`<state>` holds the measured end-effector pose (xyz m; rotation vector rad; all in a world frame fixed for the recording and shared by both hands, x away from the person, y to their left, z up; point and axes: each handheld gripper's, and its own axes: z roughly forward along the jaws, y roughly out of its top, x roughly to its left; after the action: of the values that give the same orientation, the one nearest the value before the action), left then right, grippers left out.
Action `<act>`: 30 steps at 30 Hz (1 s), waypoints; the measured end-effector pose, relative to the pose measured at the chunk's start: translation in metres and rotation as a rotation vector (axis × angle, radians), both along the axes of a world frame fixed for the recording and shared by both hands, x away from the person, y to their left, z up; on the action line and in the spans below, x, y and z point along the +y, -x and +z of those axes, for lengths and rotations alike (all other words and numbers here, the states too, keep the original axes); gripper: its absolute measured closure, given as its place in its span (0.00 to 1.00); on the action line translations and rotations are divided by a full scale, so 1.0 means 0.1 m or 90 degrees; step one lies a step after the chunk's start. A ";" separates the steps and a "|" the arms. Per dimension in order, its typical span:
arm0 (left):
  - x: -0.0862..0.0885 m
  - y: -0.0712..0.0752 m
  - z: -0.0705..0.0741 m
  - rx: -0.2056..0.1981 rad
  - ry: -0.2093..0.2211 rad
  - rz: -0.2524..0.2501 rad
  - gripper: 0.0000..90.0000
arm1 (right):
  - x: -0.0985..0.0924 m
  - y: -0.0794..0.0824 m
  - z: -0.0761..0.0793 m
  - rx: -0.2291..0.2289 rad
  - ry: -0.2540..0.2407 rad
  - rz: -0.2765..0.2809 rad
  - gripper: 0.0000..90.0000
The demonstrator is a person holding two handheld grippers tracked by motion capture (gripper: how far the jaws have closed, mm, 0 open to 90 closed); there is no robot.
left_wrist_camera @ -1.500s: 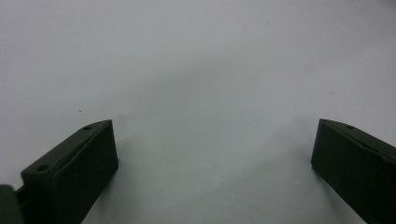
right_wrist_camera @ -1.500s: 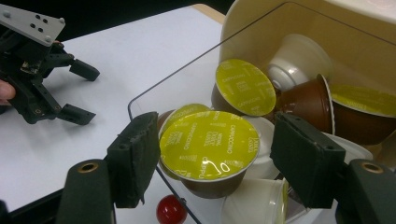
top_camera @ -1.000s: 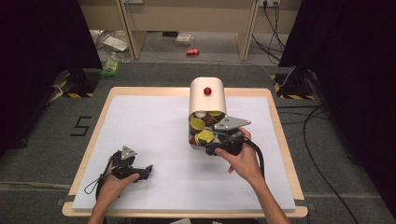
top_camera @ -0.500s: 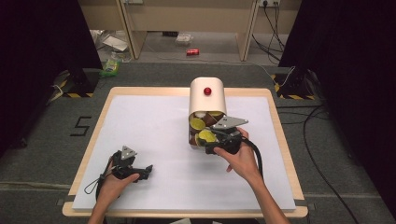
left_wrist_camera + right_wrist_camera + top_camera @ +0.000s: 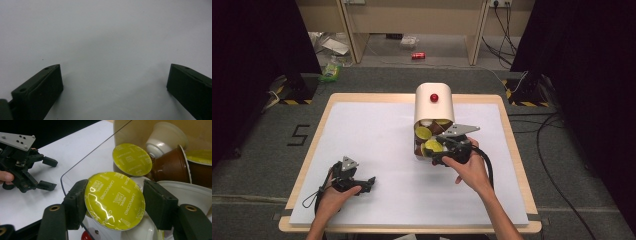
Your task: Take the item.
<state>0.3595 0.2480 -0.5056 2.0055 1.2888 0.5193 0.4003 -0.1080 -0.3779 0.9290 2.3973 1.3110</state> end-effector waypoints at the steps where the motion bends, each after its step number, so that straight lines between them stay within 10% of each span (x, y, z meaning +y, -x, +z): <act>1: 0.00 0.00 0.00 0.000 0.001 0.000 0.00 | 0.00 0.00 0.00 0.000 -0.002 -0.001 0.45; 30: 0.00 0.00 0.00 -0.001 0.003 0.001 0.00 | -0.50 0.16 0.33 -0.058 -0.041 -0.043 0.45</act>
<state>0.3595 0.2481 -0.5058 2.0009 1.2890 0.5181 0.3840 -0.1577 -0.3445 0.9376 2.2479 1.3824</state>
